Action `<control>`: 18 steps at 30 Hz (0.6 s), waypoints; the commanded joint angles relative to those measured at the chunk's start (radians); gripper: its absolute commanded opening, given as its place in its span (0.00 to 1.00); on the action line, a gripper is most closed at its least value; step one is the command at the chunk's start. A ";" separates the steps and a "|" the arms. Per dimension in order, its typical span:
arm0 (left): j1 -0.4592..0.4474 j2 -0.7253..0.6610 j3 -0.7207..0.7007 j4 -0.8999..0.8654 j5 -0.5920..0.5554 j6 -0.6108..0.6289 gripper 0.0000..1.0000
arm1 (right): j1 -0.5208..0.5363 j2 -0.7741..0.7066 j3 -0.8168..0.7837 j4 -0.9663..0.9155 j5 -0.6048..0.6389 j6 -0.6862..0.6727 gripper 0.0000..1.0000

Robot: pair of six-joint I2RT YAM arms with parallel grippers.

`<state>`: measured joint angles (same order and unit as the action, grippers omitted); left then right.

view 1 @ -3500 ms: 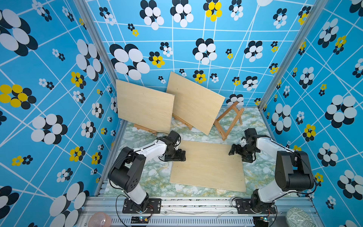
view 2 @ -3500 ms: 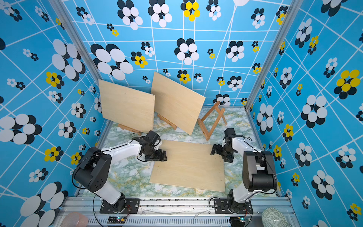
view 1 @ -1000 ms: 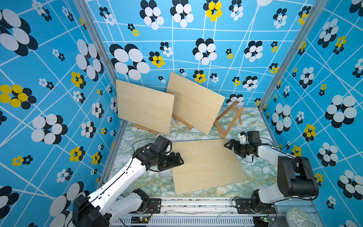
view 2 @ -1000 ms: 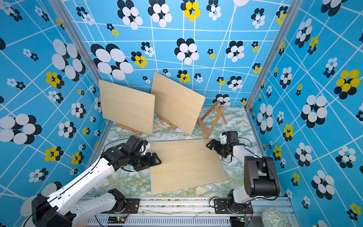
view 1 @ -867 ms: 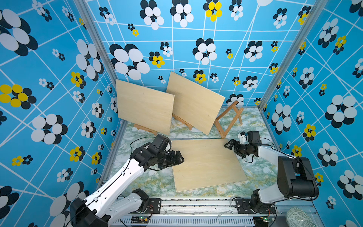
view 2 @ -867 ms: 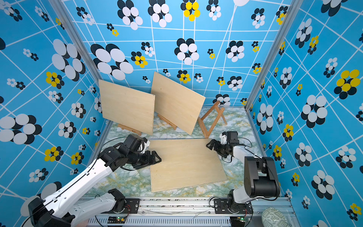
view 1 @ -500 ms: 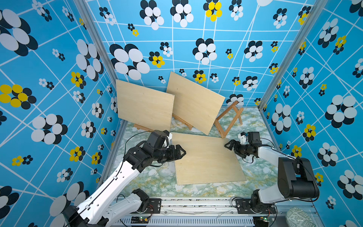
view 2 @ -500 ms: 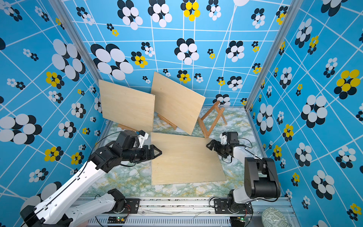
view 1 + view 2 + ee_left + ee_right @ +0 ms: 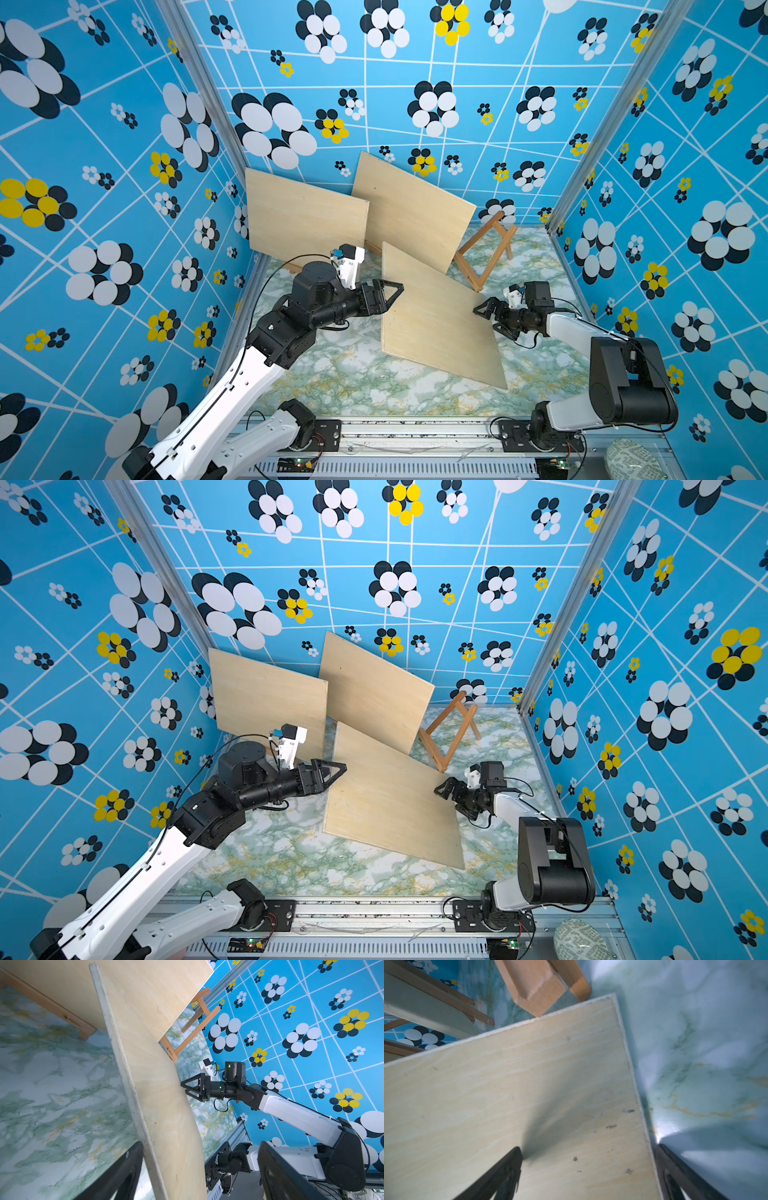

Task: Assemble the easel
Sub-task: Pick up the drawing board from the center of the board.

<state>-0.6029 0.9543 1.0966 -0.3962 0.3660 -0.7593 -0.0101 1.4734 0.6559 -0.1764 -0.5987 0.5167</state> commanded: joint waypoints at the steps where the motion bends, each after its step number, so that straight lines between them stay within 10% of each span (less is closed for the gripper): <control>1: -0.067 0.068 -0.035 0.094 0.189 -0.013 0.88 | 0.071 0.005 -0.059 -0.251 -0.286 0.028 0.99; 18: -0.070 0.086 -0.133 0.283 0.203 -0.095 0.88 | 0.071 0.007 -0.065 -0.251 -0.282 0.026 0.99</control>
<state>-0.6140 0.9661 1.0302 -0.0643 0.3782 -0.7868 -0.0101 1.4452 0.6495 -0.2523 -0.7361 0.5594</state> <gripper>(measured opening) 0.878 0.992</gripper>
